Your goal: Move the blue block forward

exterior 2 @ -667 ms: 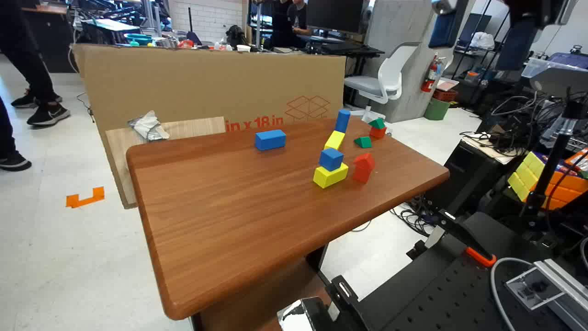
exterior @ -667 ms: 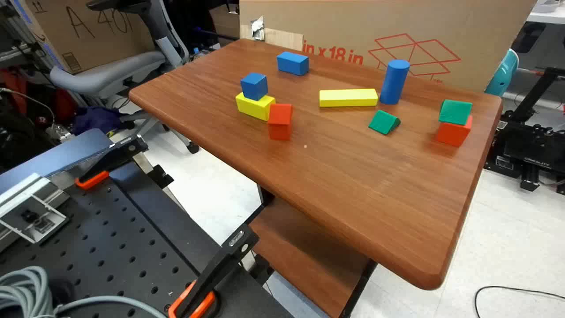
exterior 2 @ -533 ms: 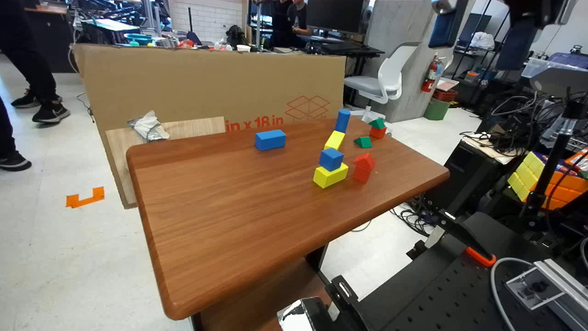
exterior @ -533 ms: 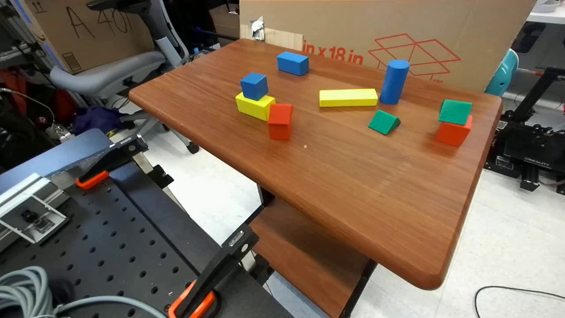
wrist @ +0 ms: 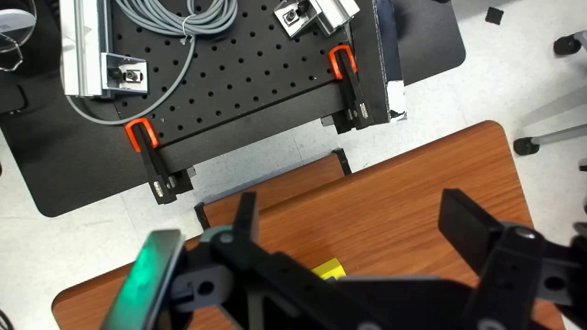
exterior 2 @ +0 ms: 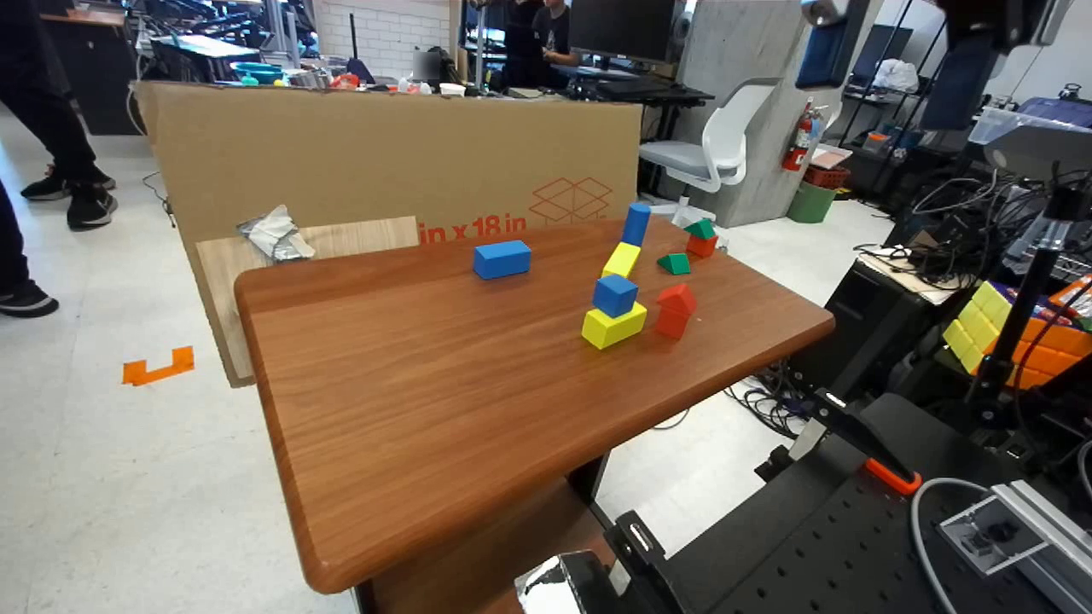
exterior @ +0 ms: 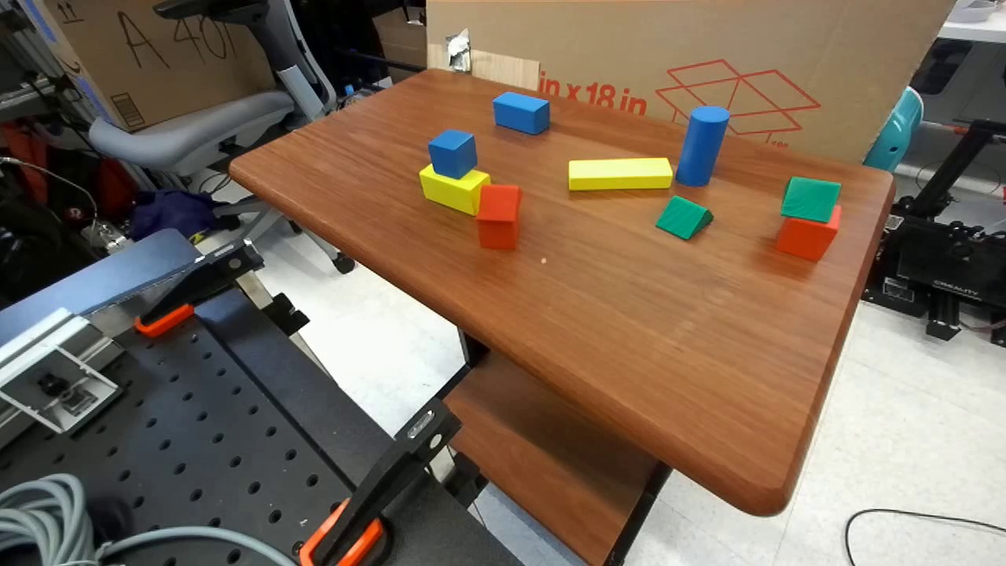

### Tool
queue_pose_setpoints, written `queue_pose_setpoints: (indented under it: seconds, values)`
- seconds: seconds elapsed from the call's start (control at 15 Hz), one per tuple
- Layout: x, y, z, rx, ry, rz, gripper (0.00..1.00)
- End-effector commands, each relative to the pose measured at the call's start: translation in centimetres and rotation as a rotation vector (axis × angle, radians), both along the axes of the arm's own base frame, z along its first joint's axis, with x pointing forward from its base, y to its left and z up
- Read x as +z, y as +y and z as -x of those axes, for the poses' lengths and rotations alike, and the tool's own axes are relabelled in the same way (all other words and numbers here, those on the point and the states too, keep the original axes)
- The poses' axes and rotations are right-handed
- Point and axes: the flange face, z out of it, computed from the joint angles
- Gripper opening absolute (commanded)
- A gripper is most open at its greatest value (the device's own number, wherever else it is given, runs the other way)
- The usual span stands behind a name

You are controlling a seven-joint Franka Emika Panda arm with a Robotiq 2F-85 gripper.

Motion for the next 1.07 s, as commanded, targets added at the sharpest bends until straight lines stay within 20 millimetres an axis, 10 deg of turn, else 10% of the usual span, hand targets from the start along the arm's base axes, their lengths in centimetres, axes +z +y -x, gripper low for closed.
queue_pose_setpoints:
  seconds: [0.0, 0.4, 1.0]
  values:
    - [0.0, 0.0, 0.0, 0.0, 0.0, 0.0, 1.0]
    - [0.0, 0.1, -1.4, -0.032, 0.006, -0.016, 1.0]
    - [-2.2, 0.0, -11.7, -0.022, -0.175, 0.095, 1.0]
